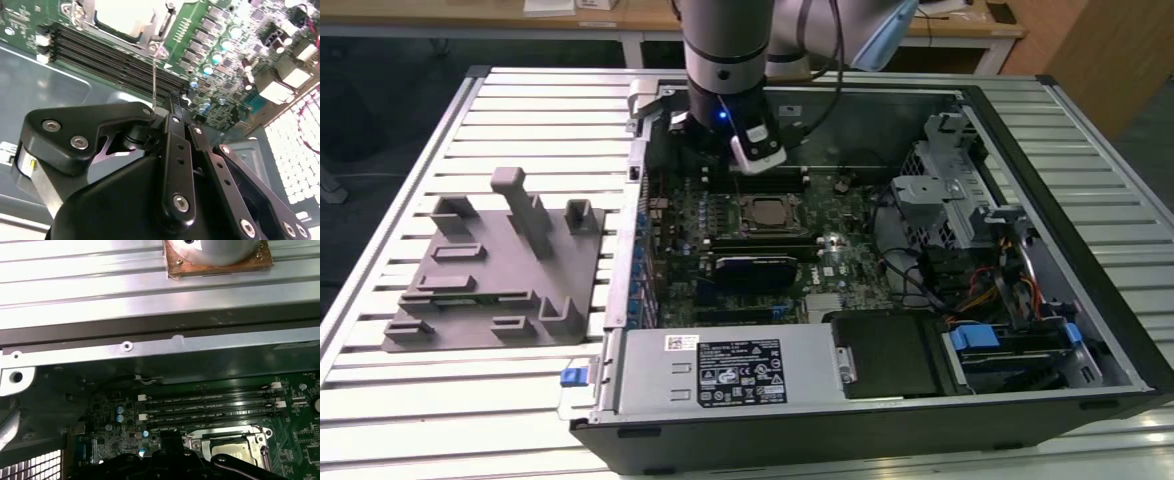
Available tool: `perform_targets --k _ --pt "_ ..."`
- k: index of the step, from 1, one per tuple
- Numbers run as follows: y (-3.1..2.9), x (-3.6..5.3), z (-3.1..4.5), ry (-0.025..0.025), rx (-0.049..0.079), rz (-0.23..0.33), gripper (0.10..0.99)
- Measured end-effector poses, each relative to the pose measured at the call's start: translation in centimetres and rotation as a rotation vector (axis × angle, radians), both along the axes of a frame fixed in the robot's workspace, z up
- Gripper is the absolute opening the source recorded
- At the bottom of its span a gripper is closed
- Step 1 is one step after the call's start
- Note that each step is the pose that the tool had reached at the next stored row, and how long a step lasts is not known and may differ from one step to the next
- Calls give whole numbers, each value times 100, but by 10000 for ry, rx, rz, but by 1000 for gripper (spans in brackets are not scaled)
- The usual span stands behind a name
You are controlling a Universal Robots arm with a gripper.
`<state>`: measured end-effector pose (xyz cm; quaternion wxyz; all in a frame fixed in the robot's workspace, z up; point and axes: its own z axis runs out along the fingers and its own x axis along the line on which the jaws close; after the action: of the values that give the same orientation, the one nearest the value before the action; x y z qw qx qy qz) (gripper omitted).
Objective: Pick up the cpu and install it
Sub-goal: 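Install the first cpu locking lever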
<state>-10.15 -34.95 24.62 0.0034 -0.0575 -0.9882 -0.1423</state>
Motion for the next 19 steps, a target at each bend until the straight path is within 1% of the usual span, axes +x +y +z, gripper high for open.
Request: perform_targets --k 3,8,11,13,17,18,19 --pt "2 84 0 2 -11 -2 106" --pt "7 251 -1 5 -61 -1 106" --pt "7 322 -1 4 -108 -1 106" --pt "7 345 -2 3 -152 -5 106" --pt "7 345 -1 4 -162 -6 106" --pt "7 345 -1 -8 -168 -8 106" --pt "7 345 -1 -34 -172 -24 106"
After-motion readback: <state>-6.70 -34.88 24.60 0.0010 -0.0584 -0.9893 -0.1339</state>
